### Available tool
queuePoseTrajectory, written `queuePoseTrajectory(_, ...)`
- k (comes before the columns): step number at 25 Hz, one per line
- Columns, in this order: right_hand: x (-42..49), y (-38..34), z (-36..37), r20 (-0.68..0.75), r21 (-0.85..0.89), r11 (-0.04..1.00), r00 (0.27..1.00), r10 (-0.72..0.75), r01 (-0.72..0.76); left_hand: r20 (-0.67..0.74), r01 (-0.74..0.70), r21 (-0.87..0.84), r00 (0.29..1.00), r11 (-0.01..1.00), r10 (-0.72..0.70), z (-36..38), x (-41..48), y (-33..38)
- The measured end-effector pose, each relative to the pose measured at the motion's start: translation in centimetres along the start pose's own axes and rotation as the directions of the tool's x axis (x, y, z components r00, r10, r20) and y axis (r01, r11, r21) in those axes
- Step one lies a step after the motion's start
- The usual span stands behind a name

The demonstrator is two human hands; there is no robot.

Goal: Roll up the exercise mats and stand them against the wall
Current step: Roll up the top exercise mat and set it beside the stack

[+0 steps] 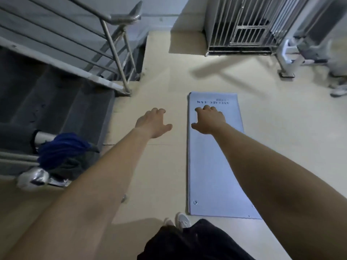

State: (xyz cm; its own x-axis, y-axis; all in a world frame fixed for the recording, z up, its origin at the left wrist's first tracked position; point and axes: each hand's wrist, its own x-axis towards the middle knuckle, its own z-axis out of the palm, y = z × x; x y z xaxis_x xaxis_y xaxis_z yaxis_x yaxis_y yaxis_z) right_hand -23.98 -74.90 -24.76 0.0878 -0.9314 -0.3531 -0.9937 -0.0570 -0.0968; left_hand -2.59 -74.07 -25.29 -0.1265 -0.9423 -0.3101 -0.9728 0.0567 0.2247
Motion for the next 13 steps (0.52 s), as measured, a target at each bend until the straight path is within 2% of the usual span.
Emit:
queuePoseTrajectory(3, -2.2, 4.6, 0.6, -0.012, 0.018, 0.992, 0.992, 0.128, -0.128, 0.053, -0.130, 0.038, 0.990, 0.991, 0.128, 1.3, 1.5, 4.5)
queuePoseTrajectory(8, -5.6, 10.3, 0.0, -0.044, 0.058, 0.969, 0.969, 0.243, -0.241, 0.090, -0.277, 0.063, 0.958, 0.959, 0.271, 2.3, 2.6, 11.4)
queuePoseTrajectory(13, -5.8, 16.7, 0.8, -0.052, 0.078, 0.965, 0.965, 0.256, -0.252, 0.108, -0.303, 0.050, 0.949, 0.952, 0.297, 4.4, 4.3, 18.3)
